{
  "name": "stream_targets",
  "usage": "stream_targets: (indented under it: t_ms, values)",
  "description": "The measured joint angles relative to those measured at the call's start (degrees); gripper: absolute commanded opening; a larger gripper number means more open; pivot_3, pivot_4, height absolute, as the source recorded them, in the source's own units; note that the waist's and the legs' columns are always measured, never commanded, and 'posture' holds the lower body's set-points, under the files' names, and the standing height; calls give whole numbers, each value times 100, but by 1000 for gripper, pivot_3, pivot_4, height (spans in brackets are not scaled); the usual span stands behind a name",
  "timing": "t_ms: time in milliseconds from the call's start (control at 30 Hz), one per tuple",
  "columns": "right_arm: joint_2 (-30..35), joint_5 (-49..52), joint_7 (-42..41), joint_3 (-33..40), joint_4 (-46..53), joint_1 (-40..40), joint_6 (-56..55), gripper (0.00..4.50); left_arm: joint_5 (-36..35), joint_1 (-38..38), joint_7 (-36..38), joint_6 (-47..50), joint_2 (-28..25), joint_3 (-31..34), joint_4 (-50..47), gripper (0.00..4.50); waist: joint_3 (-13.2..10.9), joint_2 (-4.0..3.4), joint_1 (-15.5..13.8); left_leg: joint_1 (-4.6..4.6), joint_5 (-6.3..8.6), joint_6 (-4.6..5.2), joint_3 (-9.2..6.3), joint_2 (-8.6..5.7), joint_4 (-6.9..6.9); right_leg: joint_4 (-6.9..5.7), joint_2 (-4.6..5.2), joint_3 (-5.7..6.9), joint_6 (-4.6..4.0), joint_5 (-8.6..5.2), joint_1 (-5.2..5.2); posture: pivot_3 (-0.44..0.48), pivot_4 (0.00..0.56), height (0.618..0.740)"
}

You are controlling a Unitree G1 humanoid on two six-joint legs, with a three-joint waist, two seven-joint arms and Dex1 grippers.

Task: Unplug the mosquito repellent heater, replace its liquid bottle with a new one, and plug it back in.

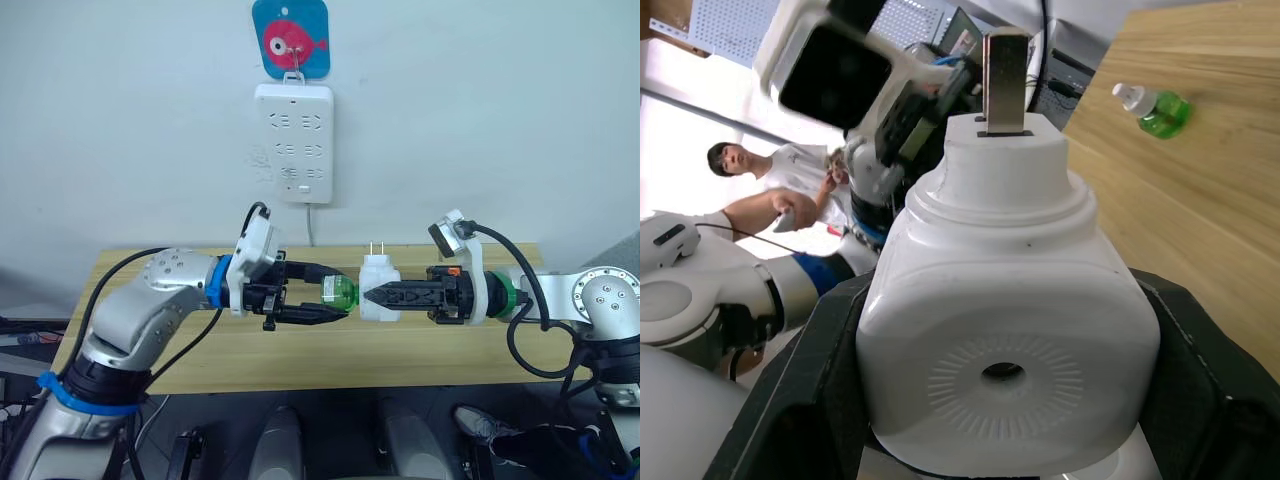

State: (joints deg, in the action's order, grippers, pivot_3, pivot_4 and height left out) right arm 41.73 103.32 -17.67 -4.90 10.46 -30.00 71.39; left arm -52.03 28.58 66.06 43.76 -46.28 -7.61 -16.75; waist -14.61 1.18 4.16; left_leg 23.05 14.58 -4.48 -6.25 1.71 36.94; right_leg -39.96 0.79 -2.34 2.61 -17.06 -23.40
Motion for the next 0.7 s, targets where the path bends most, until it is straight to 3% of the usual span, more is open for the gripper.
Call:
stream_targets:
  t_ms: [67, 300, 400, 700]
  values:
    - [-4, 20, -79, -44, 75, -10, 6, 3023, -571, 288, -4, 898, -161, 16, 159, 2216, 0, 0, 25, -3, 0, 0, 3, 0, -3, 0, 0, -2, 0, 0, 0, -62, 218, 725]
    - [43, 3, -136, -77, 164, -19, -64, 3023, -1534, 807, -188, 2753, -243, 109, 963, 2216, 0, 1, 60, -4, 0, 0, 3, 1, -2, 0, 0, -2, -1, -1, 0, -66, 217, 725]
    - [329, -110, -112, 50, -20, 135, -16, 3023, -1516, 794, -292, 3084, -544, 482, 1426, 2216, -1, 0, 65, -3, 0, 0, 4, 2, -4, 0, 0, -3, -1, -1, -6, -66, 215, 725]
    - [252, -133, -112, 50, -15, 141, 24, 3023, -1468, 621, -182, 3298, -429, 679, 1166, 2216, -1, 0, 66, -2, -1, -2, 9, 0, -5, 1, 6, -6, -2, -1, -7, -71, 214, 725]
